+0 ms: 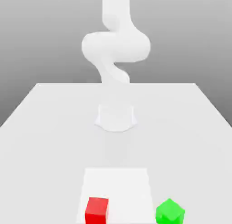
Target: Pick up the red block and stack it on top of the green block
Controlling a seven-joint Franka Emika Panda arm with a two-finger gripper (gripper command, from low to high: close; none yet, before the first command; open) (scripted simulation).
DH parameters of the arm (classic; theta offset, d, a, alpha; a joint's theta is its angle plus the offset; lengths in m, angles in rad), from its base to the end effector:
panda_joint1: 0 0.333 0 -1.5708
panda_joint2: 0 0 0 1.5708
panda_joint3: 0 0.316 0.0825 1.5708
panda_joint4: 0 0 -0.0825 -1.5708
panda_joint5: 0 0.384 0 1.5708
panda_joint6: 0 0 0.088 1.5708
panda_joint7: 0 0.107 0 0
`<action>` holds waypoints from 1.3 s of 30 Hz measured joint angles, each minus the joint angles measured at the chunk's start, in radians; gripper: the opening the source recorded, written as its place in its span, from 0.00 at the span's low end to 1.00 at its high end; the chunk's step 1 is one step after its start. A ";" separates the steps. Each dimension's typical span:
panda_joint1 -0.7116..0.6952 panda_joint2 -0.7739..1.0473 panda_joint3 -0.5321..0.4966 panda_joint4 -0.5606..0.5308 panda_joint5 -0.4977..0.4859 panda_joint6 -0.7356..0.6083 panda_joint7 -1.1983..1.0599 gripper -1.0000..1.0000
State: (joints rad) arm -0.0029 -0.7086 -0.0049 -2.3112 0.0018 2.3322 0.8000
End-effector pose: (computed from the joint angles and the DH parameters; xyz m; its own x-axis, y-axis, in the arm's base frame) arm 0.3803 -0.0036 0.6758 0.5145 -0.7231 0.4608 -0.5394 -0.6907 -0.4816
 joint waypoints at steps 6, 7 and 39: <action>-0.007 0.224 -0.013 -0.027 0.005 0.078 -0.001 0.50; -0.008 0.260 -0.015 -0.032 0.006 0.091 -0.001 0.50; -0.049 1.089 -0.031 -0.094 0.036 0.453 -0.013 0.00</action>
State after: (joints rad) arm -0.0519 0.3800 -0.0360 -2.4053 0.0377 2.7849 0.7872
